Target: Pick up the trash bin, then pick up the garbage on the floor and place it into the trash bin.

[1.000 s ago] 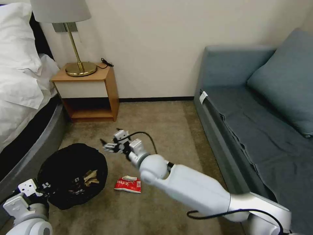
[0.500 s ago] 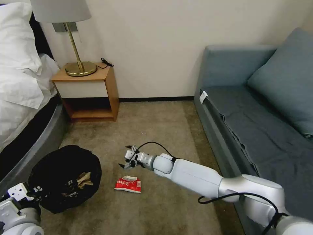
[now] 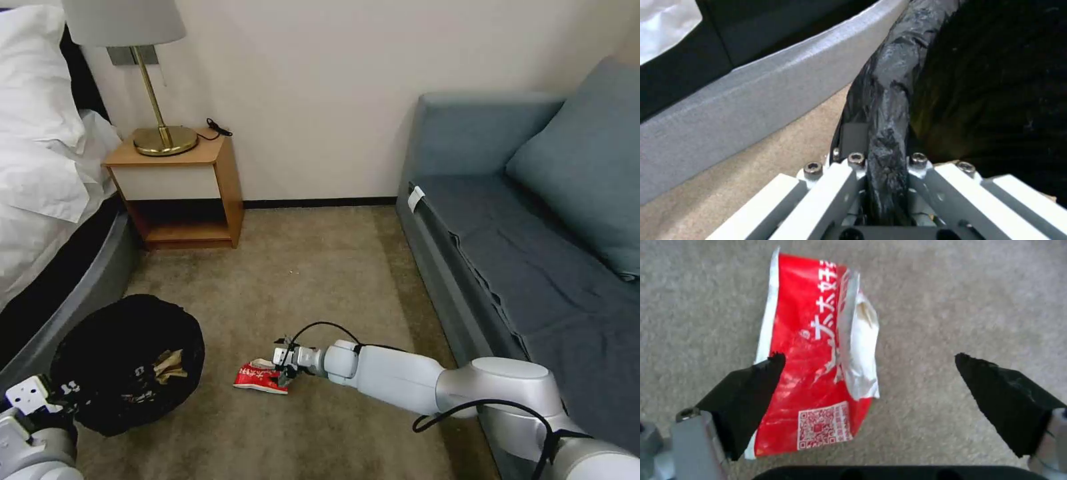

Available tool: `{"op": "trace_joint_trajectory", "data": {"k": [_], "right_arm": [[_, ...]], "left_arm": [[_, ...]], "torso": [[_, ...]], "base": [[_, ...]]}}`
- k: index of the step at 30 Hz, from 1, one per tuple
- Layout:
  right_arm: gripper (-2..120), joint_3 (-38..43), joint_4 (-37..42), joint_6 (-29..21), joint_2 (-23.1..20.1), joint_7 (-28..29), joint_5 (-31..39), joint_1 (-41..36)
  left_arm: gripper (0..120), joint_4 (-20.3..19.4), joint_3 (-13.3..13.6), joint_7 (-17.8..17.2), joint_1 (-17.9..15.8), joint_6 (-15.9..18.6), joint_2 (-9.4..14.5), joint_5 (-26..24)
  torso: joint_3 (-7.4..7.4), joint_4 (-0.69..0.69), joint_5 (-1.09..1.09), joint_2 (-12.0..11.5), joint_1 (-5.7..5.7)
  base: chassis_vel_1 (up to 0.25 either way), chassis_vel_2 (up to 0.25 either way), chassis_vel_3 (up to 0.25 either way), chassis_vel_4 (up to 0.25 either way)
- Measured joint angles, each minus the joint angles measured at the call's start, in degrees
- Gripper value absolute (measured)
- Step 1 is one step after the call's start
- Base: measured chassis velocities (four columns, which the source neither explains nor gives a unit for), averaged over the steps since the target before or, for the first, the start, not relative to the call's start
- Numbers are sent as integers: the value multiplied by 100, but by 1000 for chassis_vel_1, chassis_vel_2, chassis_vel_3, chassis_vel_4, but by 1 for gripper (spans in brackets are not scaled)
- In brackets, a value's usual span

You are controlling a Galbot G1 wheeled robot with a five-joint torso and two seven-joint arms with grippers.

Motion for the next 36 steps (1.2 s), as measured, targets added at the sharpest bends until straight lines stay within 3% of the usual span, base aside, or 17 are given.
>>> {"op": "trace_joint_trajectory", "data": {"k": [4, 12, 20, 36], "right_arm": [[95, -12, -140, -49, 59, 28, 16, -51], [74, 52, -612, 22, 295, 131, -43, -210], [65, 147, -851, 127, 460, 146, -123, -295], [7, 192, -704, 302, 341, 174, -105, -380]], "left_arm": [[2, -12, -33, 0, 47, -46, -20, -4], [2, -56, -58, -1, 104, -80, -39, -3], [2, -22, -58, -1, 114, -122, -46, 8], [2, 82, -41, -2, 38, -149, -33, 37]], "torso": [[0, 0, 0, 0, 0], [-1, -1, 0, 0, 0], [0, 0, 0, 0, 0], [0, 0, 0, 0, 0]], "base": [[0, 0, 0, 0], [0, 0, 0, 0], [0, 0, 0, 0], [0, 0, 0, 0]]}}
